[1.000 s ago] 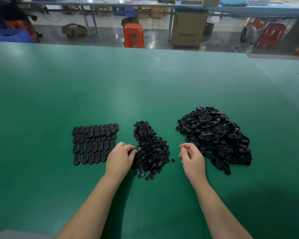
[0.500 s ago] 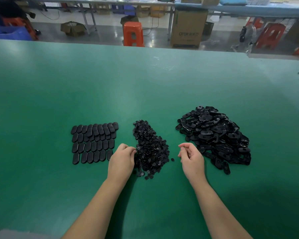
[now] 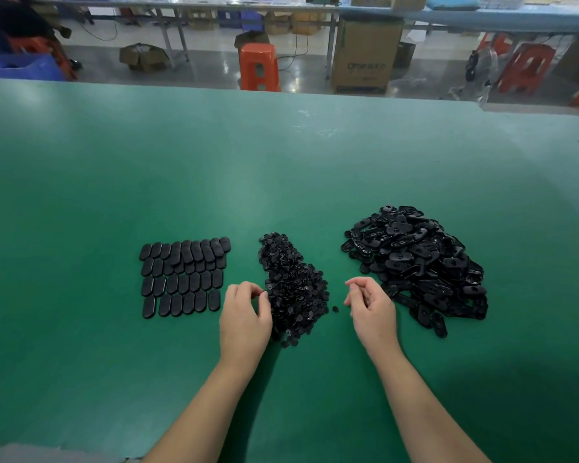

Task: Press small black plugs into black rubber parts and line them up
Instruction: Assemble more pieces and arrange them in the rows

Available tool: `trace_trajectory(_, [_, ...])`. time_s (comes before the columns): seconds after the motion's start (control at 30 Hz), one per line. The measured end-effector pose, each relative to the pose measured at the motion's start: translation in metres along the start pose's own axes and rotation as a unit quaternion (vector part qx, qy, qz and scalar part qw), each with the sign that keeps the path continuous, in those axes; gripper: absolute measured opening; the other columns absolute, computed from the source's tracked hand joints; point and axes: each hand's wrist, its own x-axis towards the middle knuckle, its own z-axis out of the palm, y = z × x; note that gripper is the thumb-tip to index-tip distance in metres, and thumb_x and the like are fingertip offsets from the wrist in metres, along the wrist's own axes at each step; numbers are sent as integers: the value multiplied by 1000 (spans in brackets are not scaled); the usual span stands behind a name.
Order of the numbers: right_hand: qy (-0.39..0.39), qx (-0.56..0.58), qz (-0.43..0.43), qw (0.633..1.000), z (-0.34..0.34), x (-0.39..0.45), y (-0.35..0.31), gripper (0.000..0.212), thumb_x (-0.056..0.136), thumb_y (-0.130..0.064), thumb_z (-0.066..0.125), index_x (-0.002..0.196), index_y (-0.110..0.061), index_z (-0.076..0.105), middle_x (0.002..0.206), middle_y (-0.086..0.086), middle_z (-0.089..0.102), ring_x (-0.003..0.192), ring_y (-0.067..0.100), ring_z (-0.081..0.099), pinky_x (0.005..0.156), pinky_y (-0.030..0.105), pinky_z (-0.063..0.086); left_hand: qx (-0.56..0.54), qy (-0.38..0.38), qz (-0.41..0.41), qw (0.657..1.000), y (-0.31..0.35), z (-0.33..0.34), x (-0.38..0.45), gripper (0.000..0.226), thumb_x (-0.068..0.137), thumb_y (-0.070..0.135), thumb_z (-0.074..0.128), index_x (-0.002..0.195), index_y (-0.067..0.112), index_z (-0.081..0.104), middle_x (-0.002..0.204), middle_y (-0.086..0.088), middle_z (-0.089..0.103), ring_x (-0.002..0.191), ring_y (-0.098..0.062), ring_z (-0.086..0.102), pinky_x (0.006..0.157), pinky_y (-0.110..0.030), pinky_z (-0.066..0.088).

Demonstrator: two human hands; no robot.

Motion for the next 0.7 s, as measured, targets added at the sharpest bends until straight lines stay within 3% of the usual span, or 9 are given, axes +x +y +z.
trace_trajectory(0.17, [-43,-78,-62,994,3,-5,-1,22,102,-23,53,87,-36,61,74,-9,68,55,19,58,49,29,44,0,31,-24,999,12,19,-13,5,92,18,66,89,19,63,104,-1,46,105,-21,37,93,-33,29])
trace_trajectory(0.37, [-89,-96,-122,984,4,-7,-2,17,100,-25,51,96,-37,62,77,-12,68,71,9,64,65,23,50,90,17,13,996,29,41,-11,8,95,24,62,98,16,63,121,-14,48,116,-32,42,101,-44,36])
trace_trajectory(0.53, [-130,-99,-119,979,4,-5,-2,18,103,-20,52,112,-26,65,92,-14,68,88,4,64,76,18,50,67,15,19,997,36,55,-1,9,99,22,56,101,14,60,131,-18,43,122,-35,39,103,-45,38])
trace_trajectory(0.7, [-91,-44,-85,991,0,-5,-8,20,103,-12,51,106,-24,67,87,-9,70,79,4,66,71,13,46,6,1,18,1000,47,65,7,8,99,20,55,100,12,58,132,-17,39,123,-34,36,103,-46,38])
